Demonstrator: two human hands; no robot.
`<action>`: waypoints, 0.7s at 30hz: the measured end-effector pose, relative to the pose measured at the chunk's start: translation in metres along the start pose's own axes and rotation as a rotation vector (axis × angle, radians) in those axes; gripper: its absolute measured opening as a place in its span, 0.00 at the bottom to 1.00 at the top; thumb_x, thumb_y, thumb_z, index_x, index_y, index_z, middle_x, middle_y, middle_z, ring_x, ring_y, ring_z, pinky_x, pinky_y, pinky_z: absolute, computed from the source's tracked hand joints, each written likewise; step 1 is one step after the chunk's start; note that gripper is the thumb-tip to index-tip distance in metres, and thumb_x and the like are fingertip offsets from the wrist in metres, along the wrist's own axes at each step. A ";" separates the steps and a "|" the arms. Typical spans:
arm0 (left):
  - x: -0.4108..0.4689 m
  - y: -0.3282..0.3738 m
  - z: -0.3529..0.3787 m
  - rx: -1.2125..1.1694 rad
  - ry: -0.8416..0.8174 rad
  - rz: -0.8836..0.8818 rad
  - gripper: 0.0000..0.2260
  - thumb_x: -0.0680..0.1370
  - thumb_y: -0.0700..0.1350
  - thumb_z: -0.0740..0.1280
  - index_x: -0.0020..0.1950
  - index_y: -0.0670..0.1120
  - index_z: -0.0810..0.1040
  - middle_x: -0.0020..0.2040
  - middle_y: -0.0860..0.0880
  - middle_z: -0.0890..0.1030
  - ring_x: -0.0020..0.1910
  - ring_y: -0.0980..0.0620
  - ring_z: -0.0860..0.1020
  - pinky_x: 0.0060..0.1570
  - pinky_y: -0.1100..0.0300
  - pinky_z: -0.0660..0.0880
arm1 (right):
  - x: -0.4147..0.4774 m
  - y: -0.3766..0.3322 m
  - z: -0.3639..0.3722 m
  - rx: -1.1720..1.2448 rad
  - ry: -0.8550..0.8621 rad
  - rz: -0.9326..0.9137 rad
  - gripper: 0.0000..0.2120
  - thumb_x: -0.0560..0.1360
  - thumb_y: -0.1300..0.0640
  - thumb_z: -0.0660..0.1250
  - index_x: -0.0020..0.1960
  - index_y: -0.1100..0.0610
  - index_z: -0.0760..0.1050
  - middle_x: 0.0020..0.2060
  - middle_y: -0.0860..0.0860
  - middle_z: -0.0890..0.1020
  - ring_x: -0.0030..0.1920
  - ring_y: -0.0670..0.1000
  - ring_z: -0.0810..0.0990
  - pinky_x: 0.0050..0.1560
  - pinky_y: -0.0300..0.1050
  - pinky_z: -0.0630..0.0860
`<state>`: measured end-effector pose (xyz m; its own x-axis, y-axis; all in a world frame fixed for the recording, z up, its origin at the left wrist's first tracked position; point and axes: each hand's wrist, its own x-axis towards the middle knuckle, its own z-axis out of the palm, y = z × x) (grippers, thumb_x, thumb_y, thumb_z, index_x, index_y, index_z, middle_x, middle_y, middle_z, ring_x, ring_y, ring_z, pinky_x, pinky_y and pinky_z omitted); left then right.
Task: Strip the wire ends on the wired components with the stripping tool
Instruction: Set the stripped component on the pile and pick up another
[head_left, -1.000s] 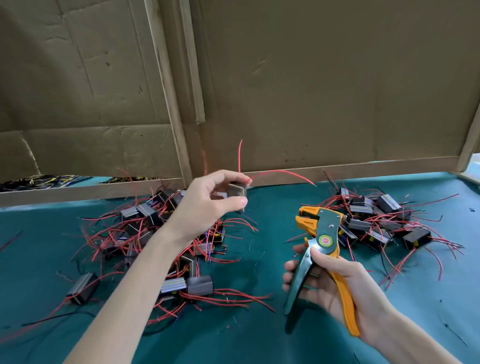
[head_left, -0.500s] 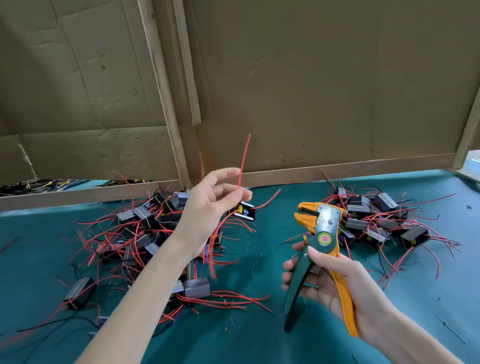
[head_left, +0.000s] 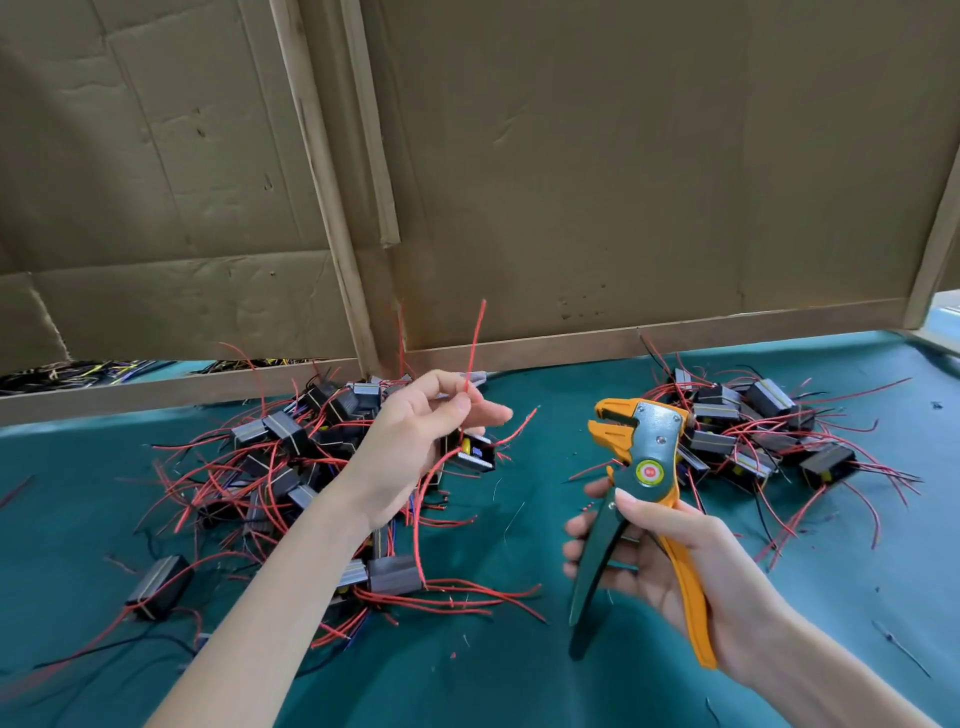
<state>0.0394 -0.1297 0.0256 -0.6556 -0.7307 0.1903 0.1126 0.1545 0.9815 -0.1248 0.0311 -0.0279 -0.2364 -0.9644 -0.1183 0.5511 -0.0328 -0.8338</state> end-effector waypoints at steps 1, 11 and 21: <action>0.000 -0.005 -0.002 0.064 -0.030 -0.030 0.08 0.81 0.34 0.58 0.46 0.42 0.75 0.50 0.42 0.84 0.51 0.49 0.82 0.53 0.61 0.77 | 0.000 0.000 0.000 0.004 0.003 0.000 0.18 0.68 0.59 0.67 0.55 0.66 0.75 0.41 0.69 0.81 0.39 0.65 0.83 0.40 0.58 0.82; 0.006 -0.026 -0.017 0.472 -0.020 -0.362 0.08 0.68 0.35 0.65 0.31 0.42 0.82 0.35 0.44 0.84 0.36 0.52 0.82 0.43 0.59 0.81 | 0.001 -0.003 -0.001 0.011 0.013 -0.007 0.18 0.67 0.59 0.67 0.54 0.65 0.75 0.42 0.68 0.81 0.39 0.64 0.83 0.40 0.57 0.82; 0.005 -0.036 -0.011 0.808 -0.070 -0.126 0.04 0.72 0.40 0.74 0.43 0.45 0.80 0.37 0.49 0.83 0.33 0.59 0.77 0.40 0.66 0.72 | 0.000 -0.001 -0.001 0.003 -0.002 0.008 0.19 0.67 0.58 0.68 0.55 0.66 0.75 0.42 0.68 0.81 0.40 0.65 0.83 0.41 0.57 0.82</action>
<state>0.0402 -0.1462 -0.0083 -0.6755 -0.7356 0.0513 -0.5202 0.5247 0.6738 -0.1260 0.0311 -0.0278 -0.2300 -0.9652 -0.1242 0.5556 -0.0254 -0.8311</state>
